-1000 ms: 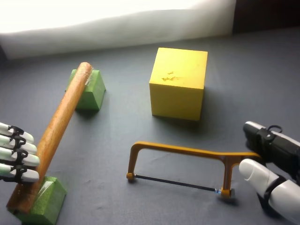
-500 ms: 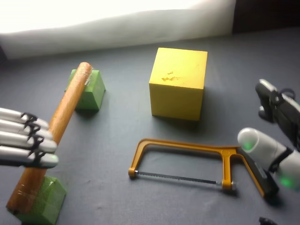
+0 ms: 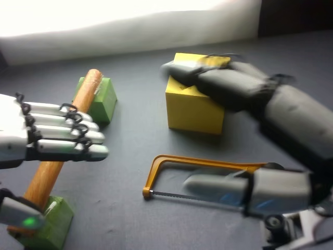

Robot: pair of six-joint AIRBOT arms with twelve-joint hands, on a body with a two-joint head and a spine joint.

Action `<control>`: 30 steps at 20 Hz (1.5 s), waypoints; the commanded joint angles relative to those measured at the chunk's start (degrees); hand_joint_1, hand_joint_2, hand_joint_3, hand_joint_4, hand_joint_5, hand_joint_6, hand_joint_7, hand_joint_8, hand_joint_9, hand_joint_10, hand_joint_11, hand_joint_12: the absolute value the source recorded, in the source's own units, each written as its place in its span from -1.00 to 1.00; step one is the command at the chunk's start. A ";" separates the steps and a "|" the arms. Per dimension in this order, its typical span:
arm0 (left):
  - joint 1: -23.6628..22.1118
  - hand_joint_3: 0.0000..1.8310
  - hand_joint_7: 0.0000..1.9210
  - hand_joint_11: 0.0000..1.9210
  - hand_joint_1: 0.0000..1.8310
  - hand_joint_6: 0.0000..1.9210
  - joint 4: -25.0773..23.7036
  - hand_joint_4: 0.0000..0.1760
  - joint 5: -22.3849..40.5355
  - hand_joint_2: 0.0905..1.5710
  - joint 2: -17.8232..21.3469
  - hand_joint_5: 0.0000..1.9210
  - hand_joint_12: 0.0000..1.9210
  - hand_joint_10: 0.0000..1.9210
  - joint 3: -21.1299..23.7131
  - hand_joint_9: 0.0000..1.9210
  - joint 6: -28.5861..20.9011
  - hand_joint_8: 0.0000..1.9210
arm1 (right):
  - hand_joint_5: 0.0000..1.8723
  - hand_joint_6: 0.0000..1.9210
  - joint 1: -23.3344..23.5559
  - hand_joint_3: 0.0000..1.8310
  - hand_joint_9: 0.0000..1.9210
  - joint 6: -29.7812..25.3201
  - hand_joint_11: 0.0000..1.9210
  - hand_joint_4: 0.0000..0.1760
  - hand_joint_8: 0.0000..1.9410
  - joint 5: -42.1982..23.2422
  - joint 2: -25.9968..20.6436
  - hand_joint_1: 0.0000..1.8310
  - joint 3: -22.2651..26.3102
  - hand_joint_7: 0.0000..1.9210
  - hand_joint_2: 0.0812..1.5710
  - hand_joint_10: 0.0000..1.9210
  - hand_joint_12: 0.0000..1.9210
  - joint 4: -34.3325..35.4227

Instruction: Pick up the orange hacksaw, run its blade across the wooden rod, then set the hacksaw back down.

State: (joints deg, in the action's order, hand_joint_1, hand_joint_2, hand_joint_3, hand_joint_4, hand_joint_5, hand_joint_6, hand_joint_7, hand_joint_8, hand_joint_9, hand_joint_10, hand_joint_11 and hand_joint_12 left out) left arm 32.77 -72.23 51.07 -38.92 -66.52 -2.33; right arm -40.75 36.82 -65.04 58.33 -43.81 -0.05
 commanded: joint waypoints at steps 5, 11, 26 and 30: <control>0.37 -1.00 -0.78 -1.00 -0.86 -0.99 10.92 -1.00 9.32 0.52 -3.11 -0.81 -0.32 -0.98 0.51 -0.77 2.60 -0.99 | -0.51 -0.98 11.31 -0.99 -0.45 2.56 -0.87 -1.00 -0.98 2.00 -0.92 -0.37 -1.53 -0.46 0.34 -0.95 0.25 -11.82; -0.01 -1.00 0.01 -0.47 -0.48 -0.84 10.85 -1.00 18.95 0.62 -4.53 0.00 0.42 -0.16 0.57 -0.20 2.79 -0.85 | -0.14 0.15 16.28 -1.00 -0.07 -4.51 -0.03 -1.00 0.46 -3.34 -1.83 -0.28 -9.78 -0.10 0.39 0.70 0.94 -26.57; 1.41 -0.99 0.64 0.75 -0.63 1.00 12.87 0.90 27.96 0.75 -5.01 0.62 1.00 1.00 -0.50 0.66 2.45 1.00 | 0.34 1.00 17.89 -0.98 0.59 -11.06 0.77 -1.00 1.00 -12.85 -5.67 -0.63 -15.88 0.43 0.81 1.00 1.00 -37.07; 1.53 -0.99 0.60 0.72 -0.63 1.00 13.03 0.99 28.82 0.78 -5.00 0.55 1.00 1.00 -0.32 0.62 2.63 1.00 | 0.31 1.00 19.25 -0.99 0.57 -10.97 0.74 -1.00 1.00 -13.05 -5.81 -0.56 -17.01 0.43 0.83 1.00 1.00 -39.29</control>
State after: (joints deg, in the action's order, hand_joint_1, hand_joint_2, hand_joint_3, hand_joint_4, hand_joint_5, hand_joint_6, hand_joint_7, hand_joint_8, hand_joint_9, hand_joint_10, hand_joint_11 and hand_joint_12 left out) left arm 34.57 -63.79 74.72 -44.05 -67.07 0.19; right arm -21.85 25.78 -72.71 52.86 -61.01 -43.51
